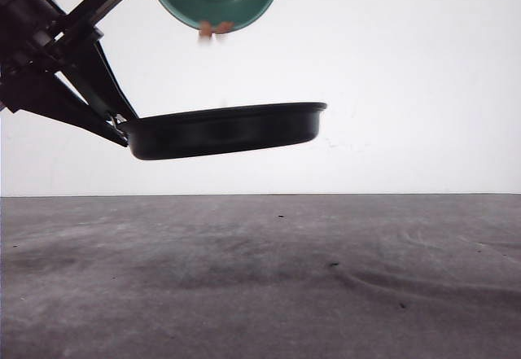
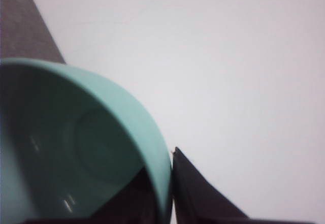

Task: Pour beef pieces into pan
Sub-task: 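Tilt the bowl with the right gripper, pouring beef into the pan, then lower the empty bowl onto the table with the right gripper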

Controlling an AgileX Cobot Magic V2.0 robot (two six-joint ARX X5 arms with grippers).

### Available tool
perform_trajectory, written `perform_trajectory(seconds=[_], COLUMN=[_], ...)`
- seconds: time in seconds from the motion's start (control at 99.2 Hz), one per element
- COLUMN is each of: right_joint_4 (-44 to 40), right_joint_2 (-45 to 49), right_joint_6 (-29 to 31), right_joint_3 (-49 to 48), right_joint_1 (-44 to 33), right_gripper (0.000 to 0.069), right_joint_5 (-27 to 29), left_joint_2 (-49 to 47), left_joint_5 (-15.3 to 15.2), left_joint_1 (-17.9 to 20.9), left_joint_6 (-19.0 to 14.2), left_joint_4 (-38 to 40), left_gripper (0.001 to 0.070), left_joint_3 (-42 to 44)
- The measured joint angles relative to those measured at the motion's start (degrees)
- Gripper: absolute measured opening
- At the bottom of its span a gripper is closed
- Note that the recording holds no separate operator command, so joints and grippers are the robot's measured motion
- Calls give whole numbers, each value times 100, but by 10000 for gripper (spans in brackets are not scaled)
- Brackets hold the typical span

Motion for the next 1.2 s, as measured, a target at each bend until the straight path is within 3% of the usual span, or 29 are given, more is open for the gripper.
perform_trajectory(seconds=[0.222,0.313,0.434,0.565,0.686,0.777,0.847,0.978,1.079,1.2], right_joint_4=[98,90,-339,-1838,-3206,-3895,-4470,-5895,-6546,-6551], right_joint_2=[4,4,-13,-286,-903,-1250,-1270,-743,-232,136], right_joint_6=[-55,181,1272,3209,5383,6756,7488,7908,7838,7709], right_joint_3=[0,0,0,0,0,4,37,42,-129,-426], right_joint_1=[-192,-273,-457,-885,-1755,-2645,-3416,-4634,-4992,-5023], right_gripper=[16,16,18,18,18,18,18,18,18,18], right_joint_5=[-81,-98,-63,-269,-1082,-2107,-3034,-4284,-4645,-4752], left_joint_2=[0,0,0,0,0,0,0,7,35,111], left_joint_5=[-2,-2,-9,-22,-33,-46,-50,-85,-90,-90], left_joint_1=[155,181,188,188,188,188,188,188,188,188], left_joint_6=[0,0,13,133,227,291,321,356,376,382], left_joint_4=[2,13,26,24,26,35,98,262,332,330], left_gripper=[46,46,46,46,46,46,46,46,46,46], left_joint_3=[0,0,0,0,0,0,0,0,0,0])
